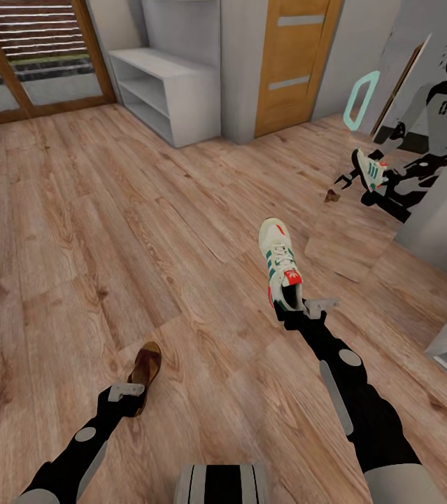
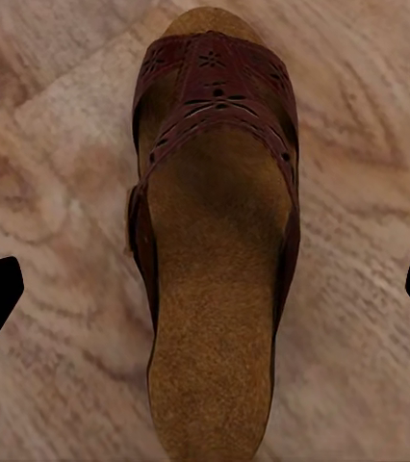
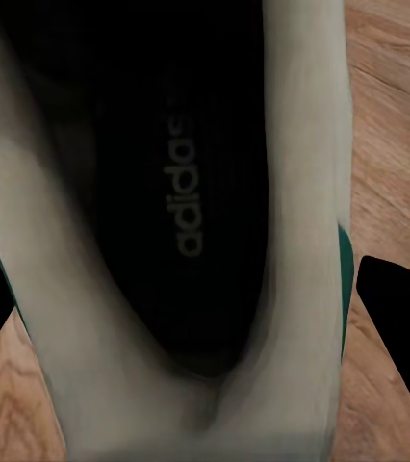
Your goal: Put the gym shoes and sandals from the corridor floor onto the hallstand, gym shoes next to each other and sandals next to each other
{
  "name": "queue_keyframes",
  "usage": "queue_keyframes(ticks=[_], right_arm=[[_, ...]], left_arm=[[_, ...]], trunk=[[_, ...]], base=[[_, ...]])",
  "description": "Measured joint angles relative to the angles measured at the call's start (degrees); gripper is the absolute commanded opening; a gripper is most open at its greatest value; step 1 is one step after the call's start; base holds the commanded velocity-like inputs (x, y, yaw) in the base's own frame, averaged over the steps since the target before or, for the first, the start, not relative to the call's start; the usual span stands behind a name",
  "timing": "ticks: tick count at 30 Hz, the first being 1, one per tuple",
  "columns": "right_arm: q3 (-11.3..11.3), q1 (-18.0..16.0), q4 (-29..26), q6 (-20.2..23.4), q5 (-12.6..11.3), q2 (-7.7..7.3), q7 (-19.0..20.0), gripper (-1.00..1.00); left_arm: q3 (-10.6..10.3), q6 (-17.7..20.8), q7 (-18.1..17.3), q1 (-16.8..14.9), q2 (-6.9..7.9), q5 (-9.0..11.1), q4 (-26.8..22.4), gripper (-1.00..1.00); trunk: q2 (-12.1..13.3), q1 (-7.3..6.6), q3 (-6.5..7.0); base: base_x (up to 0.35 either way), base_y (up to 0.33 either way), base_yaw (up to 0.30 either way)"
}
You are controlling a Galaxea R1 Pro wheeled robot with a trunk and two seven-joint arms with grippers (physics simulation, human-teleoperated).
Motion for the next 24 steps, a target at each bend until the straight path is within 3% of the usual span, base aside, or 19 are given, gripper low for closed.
queue_keyframes(ticks=[18, 24], right_arm=[[0.0, 0.0, 0.0, 0.0, 0.1, 0.00, 0.0, -1.00], [0.0, 0.0, 0.0, 0.0, 0.0, -0.07, 0.0, -1.00]], left_arm=[[0.0, -0.1, 0.0, -0.1, 0.06, 0.0, -0.2, 1.00], [0.1, -0.1, 0.1, -0.1, 0.02, 0.0, -0.3, 1.00]], trunk=[[-0.2, 0.47, -5.10], [-0.2, 0.46, -5.66]], base=[[0.000, 0.000, 0.000], [0.000, 0.000, 0.000]])
